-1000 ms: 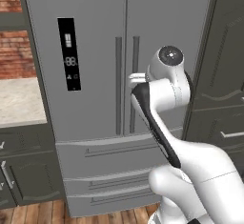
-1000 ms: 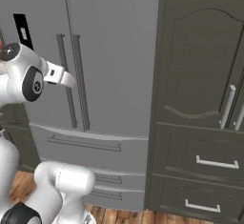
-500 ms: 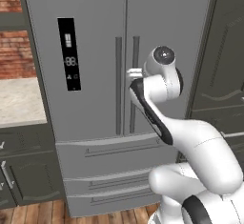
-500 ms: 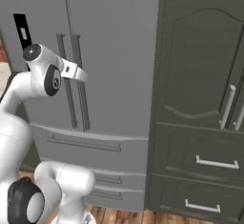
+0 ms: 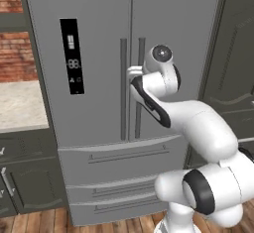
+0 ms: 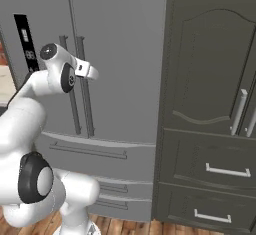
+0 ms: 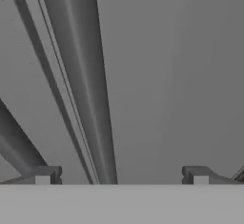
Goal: Move the hot dog bun to the plate on the dining table and place the condiment next to that plate. Then navigate to the fridge and take the sausage and place it on the plate as well.
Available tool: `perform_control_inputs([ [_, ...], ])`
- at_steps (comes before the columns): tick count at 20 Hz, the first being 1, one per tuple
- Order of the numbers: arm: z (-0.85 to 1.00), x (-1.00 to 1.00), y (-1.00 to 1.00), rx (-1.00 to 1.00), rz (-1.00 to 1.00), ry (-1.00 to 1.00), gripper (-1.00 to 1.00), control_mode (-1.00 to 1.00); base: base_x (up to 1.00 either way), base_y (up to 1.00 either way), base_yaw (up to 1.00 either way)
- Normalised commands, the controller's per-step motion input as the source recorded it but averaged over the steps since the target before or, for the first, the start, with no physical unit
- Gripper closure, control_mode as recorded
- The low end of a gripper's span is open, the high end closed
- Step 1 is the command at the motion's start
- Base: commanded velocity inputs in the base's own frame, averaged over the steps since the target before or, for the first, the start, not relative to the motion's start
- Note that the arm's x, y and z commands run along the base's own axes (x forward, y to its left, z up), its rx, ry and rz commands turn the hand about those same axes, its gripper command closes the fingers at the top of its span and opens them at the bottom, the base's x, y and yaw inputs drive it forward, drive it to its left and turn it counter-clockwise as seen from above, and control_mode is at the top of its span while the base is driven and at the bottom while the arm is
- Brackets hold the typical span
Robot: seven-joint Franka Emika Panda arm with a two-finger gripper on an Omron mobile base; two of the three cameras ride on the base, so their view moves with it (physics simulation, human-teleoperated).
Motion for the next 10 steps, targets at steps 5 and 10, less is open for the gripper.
perform_control_inputs([
  [5,-0.26,0.39,0.01,0.0,0.0,-0.05,-1.0,-1.0,0.0,0.0,0.0],
  [10,-0.24,0.5,0.01,0.0,0.0,-0.05,-1.0,-1.0,0.0,0.0,0.0],
])
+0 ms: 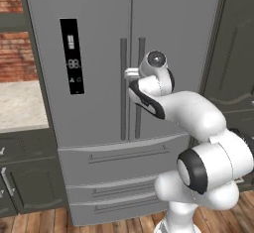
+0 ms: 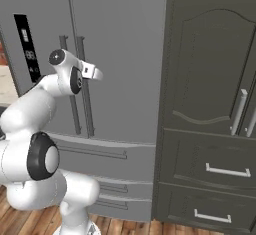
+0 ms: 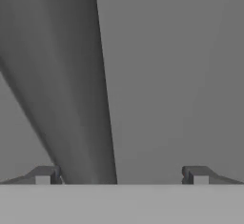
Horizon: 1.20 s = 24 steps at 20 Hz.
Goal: Move the hot dog bun to the plate on the dining table and place the condiment next to that plate. Then navigate to the fridge and take the sausage and place it on the plate as well.
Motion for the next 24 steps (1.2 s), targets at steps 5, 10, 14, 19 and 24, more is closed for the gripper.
perform_control_inputs([
  [5,-0.17,0.49,0.04,0.0,0.0,-0.01,-1.0,-1.0,0.0,0.0,0.0],
  [10,-0.23,0.38,0.28,0.0,0.0,0.0,-1.0,-1.0,0.0,0.0,0.0],
  [14,-0.18,0.28,0.19,0.0,0.0,0.0,1.0,-1.0,0.0,0.0,0.0],
  [19,0.01,-0.09,-0.28,0.0,0.0,-0.03,1.0,-1.0,0.0,0.0,0.0],
  [24,0.16,-0.66,-0.55,0.0,0.0,-0.11,1.0,-1.0,0.0,0.0,0.0],
])
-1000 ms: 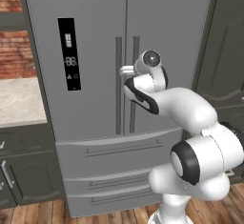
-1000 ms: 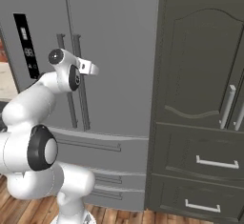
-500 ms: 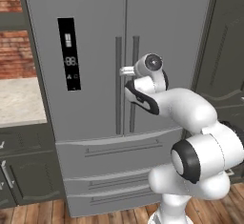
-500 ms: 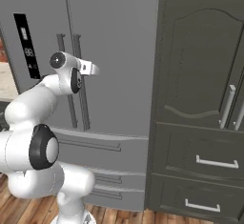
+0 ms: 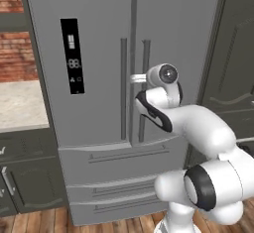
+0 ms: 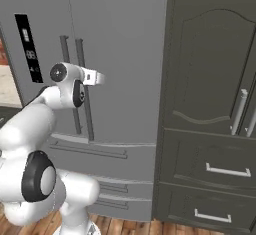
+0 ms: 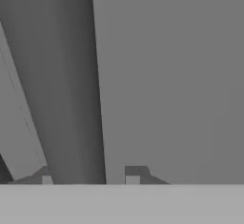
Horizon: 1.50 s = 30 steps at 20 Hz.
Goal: Move the hot dog bun to the plate on the dining table and place the condiment next to that plate. Then navigate to the fridge and take the sausage and place it on the plate as well.
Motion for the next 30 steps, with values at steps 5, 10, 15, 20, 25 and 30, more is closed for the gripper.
perform_control_inputs([
  [5,0.34,-0.95,-0.64,0.02,0.0,-0.13,1.0,-1.0,0.0,0.0,0.0],
  [10,0.42,-1.0,-0.63,0.08,0.01,-0.07,1.0,-1.0,0.0,0.0,0.0],
  [15,0.48,-1.0,-0.64,0.08,0.0,-0.12,1.0,-1.0,0.0,0.0,0.0],
  [20,0.48,-1.0,-0.49,0.09,0.0,-0.07,-1.0,-1.0,0.0,0.0,0.0],
  [25,0.39,-1.0,-0.05,0.01,0.0,-0.16,-1.0,-1.0,0.0,0.0,0.0],
  [30,0.23,-1.0,0.34,-0.05,0.0,-0.23,-1.0,-1.0,0.0,0.0,0.0],
])
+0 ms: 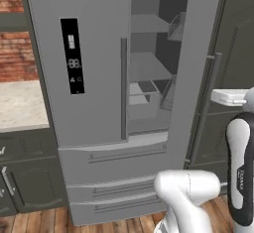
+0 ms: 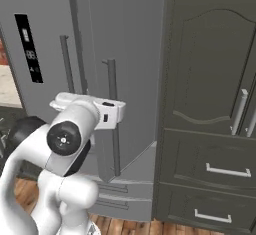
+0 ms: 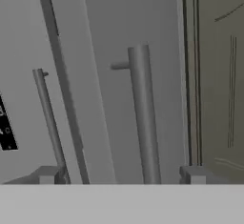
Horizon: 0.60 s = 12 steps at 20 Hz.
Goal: Move the hot dog bun to the plate on the dining table and place the condiment next to that plate. Then navigate to the fridge and take the sausage and place it on the plate as well.
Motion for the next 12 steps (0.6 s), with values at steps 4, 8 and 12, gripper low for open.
perform_control_inputs([
  [4,0.06,-1.0,0.85,-0.15,-0.04,-0.08,-1.0,-1.0,0.0,0.0,0.0],
  [8,0.05,-0.96,1.0,-0.22,-0.01,0.0,-1.0,-1.0,0.0,0.0,0.0],
  [12,0.09,-0.29,1.0,-0.28,-0.05,0.04,-1.0,-1.0,0.0,0.0,0.0],
])
